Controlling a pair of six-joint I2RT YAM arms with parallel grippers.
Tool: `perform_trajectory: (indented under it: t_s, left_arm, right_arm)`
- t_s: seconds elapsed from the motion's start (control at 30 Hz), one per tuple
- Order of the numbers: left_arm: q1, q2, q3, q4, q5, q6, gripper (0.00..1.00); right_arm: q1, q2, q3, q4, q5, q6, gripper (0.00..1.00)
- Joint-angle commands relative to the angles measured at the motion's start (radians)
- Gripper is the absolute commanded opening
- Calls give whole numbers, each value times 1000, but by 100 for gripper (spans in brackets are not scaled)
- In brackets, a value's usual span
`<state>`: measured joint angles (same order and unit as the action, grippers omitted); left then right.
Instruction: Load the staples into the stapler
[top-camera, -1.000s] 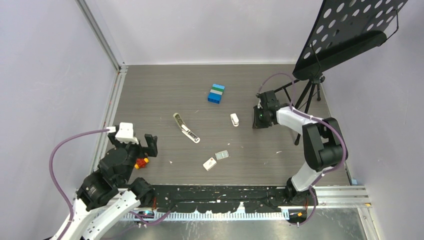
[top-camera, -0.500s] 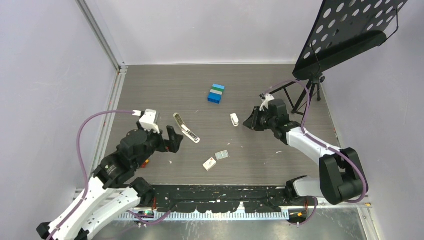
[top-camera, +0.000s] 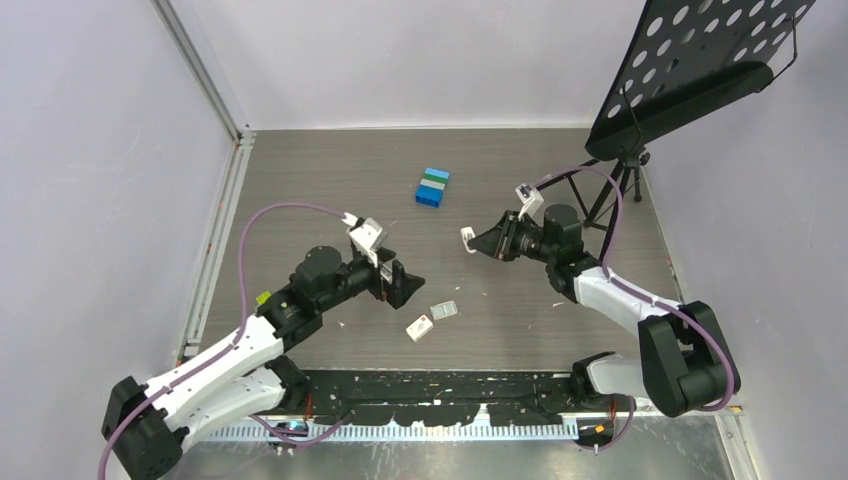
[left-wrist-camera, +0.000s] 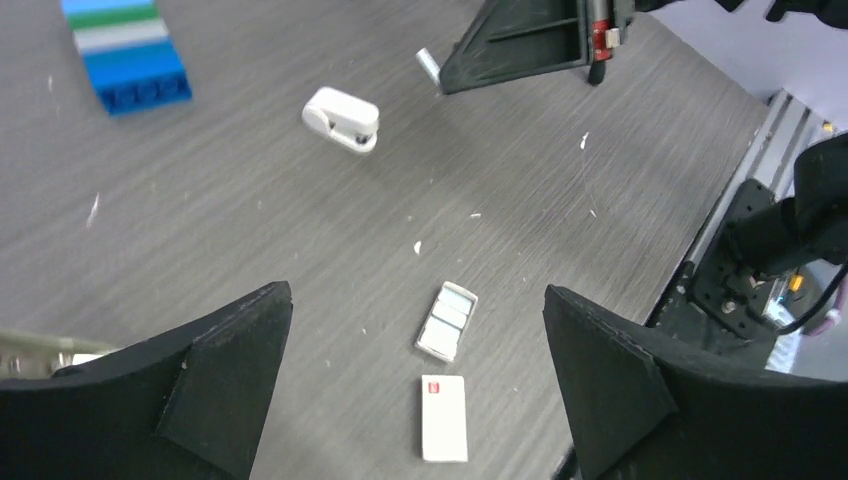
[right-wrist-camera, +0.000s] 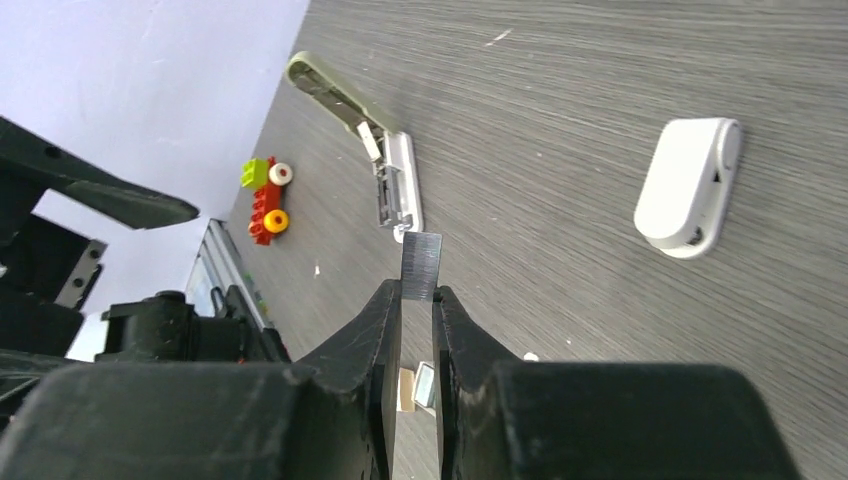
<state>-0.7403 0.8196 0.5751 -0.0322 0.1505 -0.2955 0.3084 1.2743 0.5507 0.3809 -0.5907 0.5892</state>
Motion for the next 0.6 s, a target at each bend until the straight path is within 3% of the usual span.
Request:
perform_trajectory:
  t_s: [0.0, 0.33, 0.57]
  left_arm:
    - [-25, 32, -85, 469, 79, 219, 100]
    - [-76, 211, -153, 788, 114, 606, 100]
    - [-96, 345, -118, 928, 128, 694, 99]
  right_arm:
    - [5, -9, -5, 150, -122, 71, 19]
    - [7, 68, -24, 383, -233, 239, 19]
    - [20, 97, -23, 443, -273, 288, 19]
